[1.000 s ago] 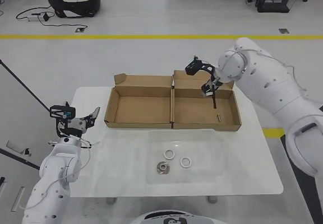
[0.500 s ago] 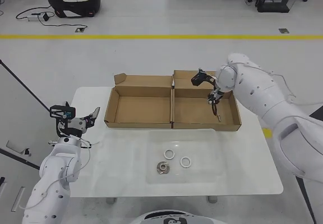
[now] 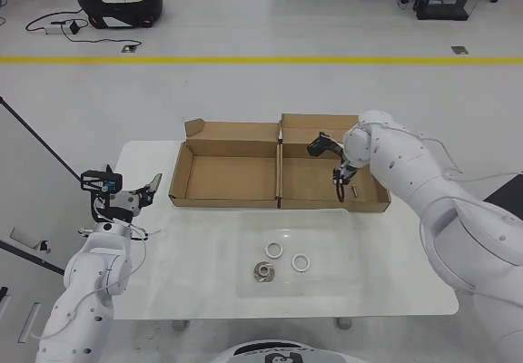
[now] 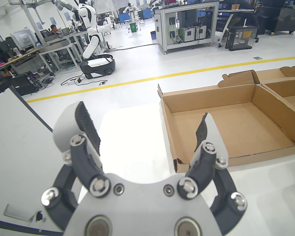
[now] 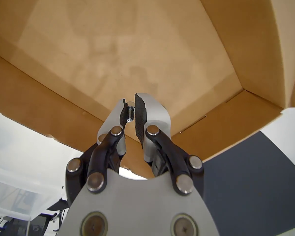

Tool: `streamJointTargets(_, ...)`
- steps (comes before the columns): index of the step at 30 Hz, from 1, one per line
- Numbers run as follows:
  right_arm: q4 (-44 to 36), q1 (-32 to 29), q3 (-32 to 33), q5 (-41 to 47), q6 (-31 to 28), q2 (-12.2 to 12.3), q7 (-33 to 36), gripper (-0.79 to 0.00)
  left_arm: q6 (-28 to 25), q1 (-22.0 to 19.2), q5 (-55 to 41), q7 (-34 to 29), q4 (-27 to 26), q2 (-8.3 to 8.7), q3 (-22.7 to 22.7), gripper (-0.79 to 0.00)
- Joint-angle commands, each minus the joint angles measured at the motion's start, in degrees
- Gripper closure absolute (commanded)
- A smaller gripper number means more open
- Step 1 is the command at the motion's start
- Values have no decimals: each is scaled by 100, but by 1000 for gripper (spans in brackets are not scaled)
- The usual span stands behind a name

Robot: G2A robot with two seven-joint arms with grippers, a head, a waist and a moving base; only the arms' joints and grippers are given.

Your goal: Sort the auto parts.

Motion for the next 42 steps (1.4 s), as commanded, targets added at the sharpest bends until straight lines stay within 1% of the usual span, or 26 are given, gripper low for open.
streamJointTargets(1, 78, -26, -7, -22, -8, -46, -64, 0, 0, 0, 0, 0, 0, 0, 0, -785)
streamJointTargets(16, 664, -84, -41, -193, -79, -396, -203, 0, 0, 0, 0, 0, 0, 0, 0, -785)
streamJointTargets(25, 991, -91, -15, -274, -93, -550, -291, 0, 0, 0, 0, 0, 0, 0, 0, -785)
streamJointTargets(26, 1027, -95, -5, -265, -92, -563, -291, -22, 0, 0, 0, 0, 0, 0, 0, -785)
streamJointTargets(27, 1058, -96, -2, -275, -98, -576, -298, -80, 0, 0, 0, 0, 0, 0, 0, -785)
streamJointTargets(28, 1087, -98, 2, -283, -108, -588, -307, -105, 0, 0, 0, 0, 0, 0, 0, -785)
streamJointTargets(30, 1144, -101, 21, -277, -132, -609, -327, -111, 0, 0, 0, 0, 0, 0, 0, -785)
streamJointTargets(32, 1191, -102, 31, -292, -146, -629, -329, -163, 0, 0, 0, 0, 0, 0, 0, -785)
streamJointTargets(33, 1210, -99, 40, -292, -147, -637, -344, -225, 0, 0, 0, 0, 0, 0, 0, -785)
streamJointTargets(34, 1224, -97, 49, -294, -163, -645, -360, -265, 0, 0, 0, 0, 0, 0, 0, -785)
streamJointTargets(36, 1250, -83, 65, -308, -181, -657, -385, -369, 0, 0, 0, 0, 0, 0, 0, -785)
streamJointTargets(37, 1254, -69, 76, -314, -190, -661, -409, -434, 0, 0, 0, 0, 0, 0, 0, -785)
streamJointTargets(40, 1265, -25, 113, -332, -212, -665, -493, -434, 0, 0, 0, 0, 0, 0, 0, -785)
streamJointTargets(41, 1256, -3, 129, -332, -224, -665, -512, -480, 0, 0, 0, 0, 0, 0, 0, -785)
streamJointTargets(42, 1248, 25, 151, -323, -238, -663, -543, -499, 0, 0, 0, 0, 0, 0, 0, -785)
